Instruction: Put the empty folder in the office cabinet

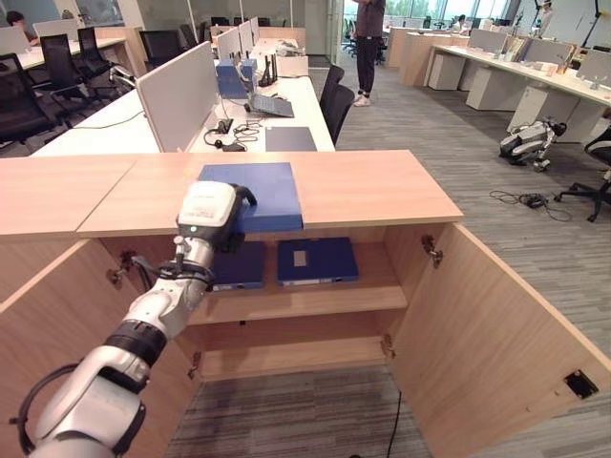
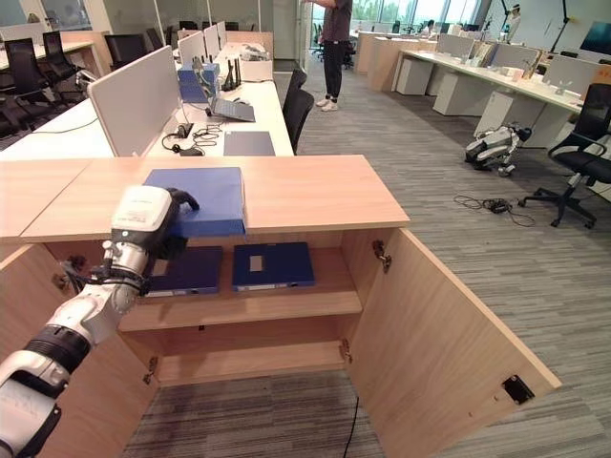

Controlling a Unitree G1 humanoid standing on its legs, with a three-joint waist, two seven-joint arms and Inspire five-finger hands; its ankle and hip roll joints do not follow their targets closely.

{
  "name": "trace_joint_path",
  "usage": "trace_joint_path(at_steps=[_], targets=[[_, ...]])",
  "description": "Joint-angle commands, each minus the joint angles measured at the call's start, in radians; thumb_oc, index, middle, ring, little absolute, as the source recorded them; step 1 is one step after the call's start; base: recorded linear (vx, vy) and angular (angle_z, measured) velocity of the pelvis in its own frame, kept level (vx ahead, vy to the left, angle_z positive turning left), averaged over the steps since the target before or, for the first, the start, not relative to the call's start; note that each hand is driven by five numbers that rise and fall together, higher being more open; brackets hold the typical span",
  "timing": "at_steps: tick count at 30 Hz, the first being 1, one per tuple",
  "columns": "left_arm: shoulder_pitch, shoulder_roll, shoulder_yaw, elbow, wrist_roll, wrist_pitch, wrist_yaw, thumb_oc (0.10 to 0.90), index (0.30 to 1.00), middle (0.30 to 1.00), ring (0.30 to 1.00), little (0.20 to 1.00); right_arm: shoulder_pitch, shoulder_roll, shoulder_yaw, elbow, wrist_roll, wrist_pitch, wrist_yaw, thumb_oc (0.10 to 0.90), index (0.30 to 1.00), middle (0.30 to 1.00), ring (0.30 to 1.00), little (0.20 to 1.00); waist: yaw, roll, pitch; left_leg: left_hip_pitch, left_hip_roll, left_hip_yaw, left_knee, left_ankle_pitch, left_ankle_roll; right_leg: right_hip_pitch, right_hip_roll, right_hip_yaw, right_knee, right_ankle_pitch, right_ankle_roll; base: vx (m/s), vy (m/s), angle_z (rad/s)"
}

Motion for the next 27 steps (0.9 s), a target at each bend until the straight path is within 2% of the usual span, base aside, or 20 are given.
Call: trace_joint_path(at_steps=[1,4,9,10,11,12,13,15,16,17,18,19,21,22,23,24,25,26,27], targets=[[-0.123,0.007,0.067,-0.054,-0.031,-0.017,0.008,0.4,0.3,0.3,0.3,0.3,-0.056,-0.065,0.042,0.029,-0.024,-0.026,-0.022,0.8,0.9,0.9,0.9,0.9,0.003,-0.004,-0.006,0.006,0.045,-0.035,-0.001,-0.079,-0.054,0.092,-0.123,0.007,0.036,-0.11,0.159,0.0,0.0,0.0],[-0.097,0.016,0.096,-0.163,-0.032,-0.04,0.006,0.4,0.3,0.3,0.3,0.3,-0.058,-0.06,0.031,0.029,-0.016,-0.027,-0.026,0.8,0.9,0.9,0.9,0.9,0.014,-0.005,-0.003,0.001,0.044,-0.042,-0.001,-0.079,-0.053,0.093,-0.124,0.0,0.038,-0.113,0.157,0.0,0.0,0.0],[0.025,-0.011,0.263,-0.435,-0.135,-0.111,0.014,0.4,0.3,0.3,0.3,0.3,-0.06,-0.041,0.02,0.011,-0.011,-0.027,-0.027,0.8,0.9,0.9,0.9,0.9,0.039,-0.009,0.001,-0.01,0.041,-0.054,-0.001,-0.064,-0.05,0.089,-0.126,-0.01,0.042,-0.107,0.15,-0.03,-0.004,0.05],[0.031,-0.01,0.268,-0.441,-0.135,-0.11,0.011,0.4,0.3,0.3,0.3,0.3,-0.06,-0.043,0.022,0.011,-0.011,-0.027,-0.027,0.8,0.9,0.9,0.9,0.9,0.037,-0.008,0.0,-0.011,0.041,-0.054,-0.001,-0.063,-0.05,0.088,-0.126,-0.01,0.042,-0.107,0.15,-0.01,-0.006,0.04],[0.08,-0.043,0.334,-0.538,-0.224,-0.147,0.006,0.4,0.3,0.3,0.3,0.3,-0.064,-0.037,0.018,0.003,-0.011,-0.028,-0.026,0.8,0.9,0.9,0.9,0.9,0.047,-0.009,0.0,-0.012,0.04,-0.057,-0.001,-0.062,-0.049,0.089,-0.127,-0.014,0.041,-0.107,0.146,0.0,0.0,0.0],[0.086,-0.042,0.34,-0.544,-0.225,-0.145,0.002,0.4,0.3,0.3,0.3,0.3,-0.064,-0.039,0.02,0.003,-0.011,-0.028,-0.026,0.8,0.9,0.9,0.9,0.9,0.045,-0.007,-0.001,-0.011,0.04,-0.056,-0.001,-0.062,-0.049,0.09,-0.127,-0.014,0.041,-0.107,0.146,0.0,0.0,0.0],[0.136,-0.079,0.411,-0.651,-0.349,-0.194,-0.006,0.4,0.3,0.3,0.3,0.3,-0.069,-0.035,0.022,-0.022,-0.011,-0.033,-0.022,0.8,0.9,0.9,0.9,0.9,0.054,-0.006,0.0,-0.011,0.04,-0.061,-0.001,-0.061,-0.048,0.093,-0.127,-0.016,0.041,-0.109,0.143,0.0,0.0,0.0],[0.182,-0.126,0.468,-0.743,-0.545,-0.257,-0.013,0.4,0.3,0.3,0.3,0.3,-0.073,-0.035,0.027,-0.087,0.004,-0.042,-0.013,0.8,0.9,0.9,0.9,0.9,0.06,-0.003,0.001,-0.012,0.039,-0.065,-0.001,-0.058,-0.047,0.095,-0.128,-0.019,0.041,-0.108,0.14,-0.02,0.003,0.06],[0.204,-0.167,0.5,-0.809,-0.745,-0.316,-0.053,0.4,0.3,0.3,0.3,0.3,-0.084,-0.033,0.03,-0.152,0.025,-0.051,-0.002,0.8,0.9,0.9,0.9,0.9,0.068,0.0,0.003,-0.015,0.039,-0.068,-0.001,-0.055,-0.046,0.095,-0.128,-0.021,0.042,-0.107,0.138,-0.02,0.001,0.08],[0.208,-0.167,0.505,-0.812,-0.75,-0.315,-0.058,0.4,0.3,0.3,0.3,0.3,-0.083,-0.035,0.031,-0.153,0.026,-0.05,-0.001,0.8,0.9,0.9,0.9,0.9,0.067,0.001,0.003,-0.015,0.039,-0.068,-0.001,-0.055,-0.046,0.096,-0.128,-0.021,0.042,-0.107,0.138,-0.02,-0.003,0.09],[0.218,-0.182,0.511,-0.844,-0.843,-0.338,-0.082,0.4,0.3,0.3,0.3,0.3,-0.088,-0.032,0.033,-0.191,0.043,-0.056,0.006,0.8,0.9,0.9,0.9,0.9,0.07,0.002,0.004,-0.017,0.039,-0.07,-0.001,-0.053,-0.046,0.095,-0.129,-0.022,0.042,-0.107,0.137,-0.02,0.002,0.11],[0.244,-0.204,0.527,-0.905,-1.012,-0.363,-0.151,0.4,0.3,0.3,0.3,0.3,-0.1,-0.026,0.041,-0.269,0.101,-0.065,0.031,0.8,0.9,0.9,0.9,0.9,0.075,0.008,0.005,-0.019,0.039,-0.074,-0.001,-0.05,-0.045,0.096,-0.13,-0.024,0.043,-0.107,0.134,-0.03,0.001,0.07],[0.271,-0.229,0.54,-0.952,-1.155,-0.38,-0.209,0.4,0.3,0.3,0.3,0.3,-0.108,-0.008,0.051,-0.369,0.204,-0.082,0.075,0.8,0.9,0.9,0.9,0.9,0.081,0.012,0.005,-0.021,0.038,-0.075,-0.001,-0.049,-0.045,0.096,-0.131,-0.027,0.044,-0.108,0.133,-0.03,0.006,0.04],[0.288,-0.261,0.531,-0.97,-1.291,-0.395,-0.256,0.4,0.3,0.3,0.3,0.3,-0.111,0.01,0.065,-0.487,0.355,-0.103,0.132,0.8,0.9,0.9,0.9,0.9,0.084,0.016,0.006,-0.023,0.037,-0.078,-0.001,-0.046,-0.045,0.097,-0.131,-0.028,0.045,-0.108,0.131,-0.01,0.008,0.09],[0.289,-0.261,0.532,-0.969,-1.295,-0.395,-0.259,0.4,0.3,0.3,0.3,0.3,-0.109,0.009,0.065,-0.489,0.357,-0.101,0.132,0.8,0.9,0.9,0.9,0.9,0.084,0.016,0.006,-0.022,0.037,-0.078,-0.001,-0.046,-0.045,0.097,-0.131,-0.028,0.045,-0.109,0.131,-0.02,0.007,0.11],[0.303,-0.277,0.529,-0.983,-1.359,-0.406,-0.283,0.4,0.3,0.3,0.3,0.3,-0.104,0.014,0.075,-0.568,0.436,-0.107,0.16,0.8,0.9,0.9,0.9,0.9,0.086,0.017,0.007,-0.023,0.036,-0.08,-0.001,-0.045,-0.045,0.097,-0.131,-0.028,0.045,-0.109,0.13,-0.01,0.007,0.09],[0.342,-0.306,0.528,-1.001,-1.471,-0.407,-0.323,0.4,0.3,0.3,0.3,0.3,-0.094,0.019,0.096,-0.729,0.593,-0.115,0.218,0.8,0.9,0.9,0.9,0.9,0.091,0.019,0.009,-0.026,0.035,-0.081,-0.001,-0.042,-0.046,0.095,-0.131,-0.031,0.048,-0.108,0.131,-0.01,0.007,0.06],[0.344,-0.307,0.529,-1.001,-1.473,-0.407,-0.325,0.4,0.3,0.3,0.3,0.3,-0.092,0.017,0.097,-0.732,0.595,-0.114,0.218,0.8,0.9,0.9,0.9,0.9,0.09,0.02,0.008,-0.025,0.035,-0.081,-0.001,-0.042,-0.046,0.096,-0.131,-0.031,0.048,-0.109,0.131,-0.01,0.009,0.04],[0.36,-0.316,0.522,-1.006,-1.515,-0.41,-0.335,0.4,0.3,0.3,0.3,0.3,-0.093,0.018,0.107,-0.79,0.663,-0.12,0.236,0.8,0.9,0.9,0.9,0.9,0.093,0.02,0.009,-0.027,0.034,-0.082,-0.001,-0.041,-0.046,0.095,-0.131,-0.032,0.048,-0.109,0.131,-0.01,0.007,0.05]])
